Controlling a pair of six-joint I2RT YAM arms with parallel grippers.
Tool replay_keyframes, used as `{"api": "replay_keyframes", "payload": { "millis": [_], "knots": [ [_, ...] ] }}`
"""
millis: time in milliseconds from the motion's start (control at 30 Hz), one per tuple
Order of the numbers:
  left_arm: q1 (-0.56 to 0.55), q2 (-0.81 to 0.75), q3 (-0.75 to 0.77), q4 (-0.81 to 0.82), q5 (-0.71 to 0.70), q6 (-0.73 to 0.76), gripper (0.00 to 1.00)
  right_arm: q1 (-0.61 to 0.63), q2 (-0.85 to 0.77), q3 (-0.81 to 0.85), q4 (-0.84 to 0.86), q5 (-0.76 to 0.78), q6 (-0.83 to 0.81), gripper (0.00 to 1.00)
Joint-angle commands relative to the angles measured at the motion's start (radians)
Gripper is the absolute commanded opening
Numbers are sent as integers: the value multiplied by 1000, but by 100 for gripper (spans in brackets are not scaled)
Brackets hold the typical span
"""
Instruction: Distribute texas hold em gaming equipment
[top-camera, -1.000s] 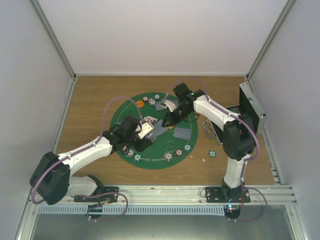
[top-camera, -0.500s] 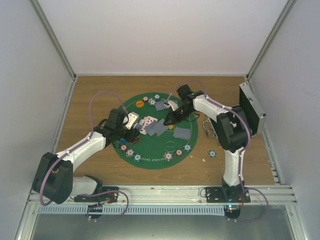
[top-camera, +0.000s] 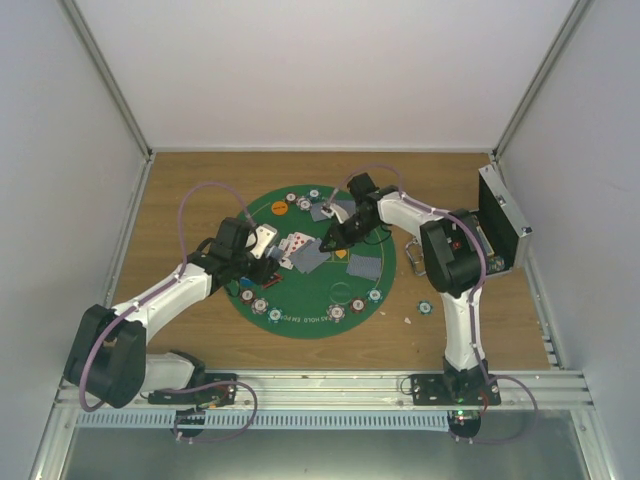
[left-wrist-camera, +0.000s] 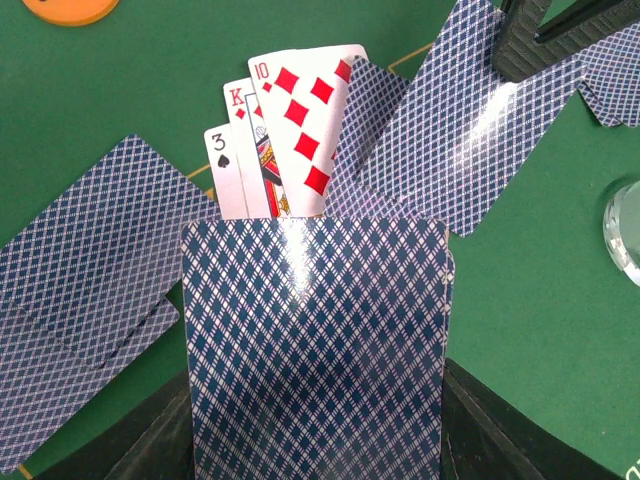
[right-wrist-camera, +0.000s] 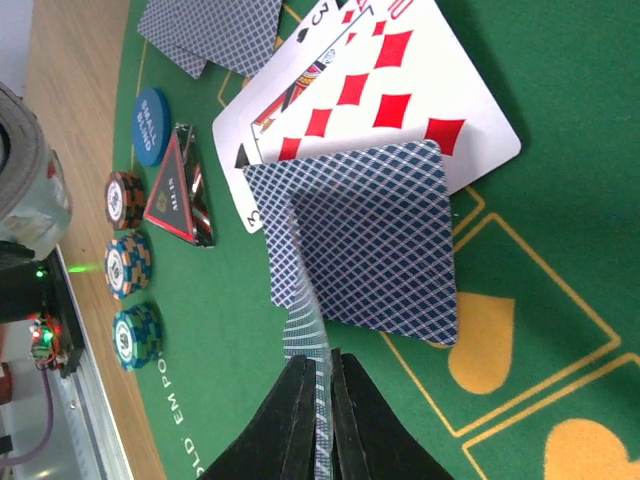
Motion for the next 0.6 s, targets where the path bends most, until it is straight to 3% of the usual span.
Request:
{"api": "replay_keyframes", "payload": {
  "millis": [0,367,567],
  "knots": [
    [3,-7,2,51,0,-6,55,4,12,4,12,35,4,11],
    [0,-27,5,48,7,-7,55,3,-51,-4,37,184,32,54],
    [-83,-5,21,40,6,-3,55,-6,-141,-27,60,280,36,75]
  ]
}}
